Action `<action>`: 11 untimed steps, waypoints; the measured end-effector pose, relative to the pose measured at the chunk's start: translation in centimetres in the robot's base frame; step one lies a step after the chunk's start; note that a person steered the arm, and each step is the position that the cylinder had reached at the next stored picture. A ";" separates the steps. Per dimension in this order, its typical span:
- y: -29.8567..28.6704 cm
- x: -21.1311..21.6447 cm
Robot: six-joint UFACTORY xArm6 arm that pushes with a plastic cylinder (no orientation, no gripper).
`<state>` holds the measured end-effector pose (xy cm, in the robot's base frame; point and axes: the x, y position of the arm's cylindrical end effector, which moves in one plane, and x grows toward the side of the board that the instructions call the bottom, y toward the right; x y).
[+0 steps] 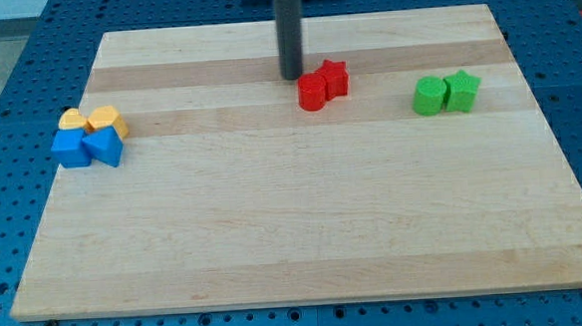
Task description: Place the red circle to the bottom of the red star
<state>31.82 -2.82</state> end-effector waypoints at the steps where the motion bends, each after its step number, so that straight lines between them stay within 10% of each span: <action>1: -1.8 2.9; 6: 5.9 -0.6; 9: 0.9 4.9; 11: 10.5 3.3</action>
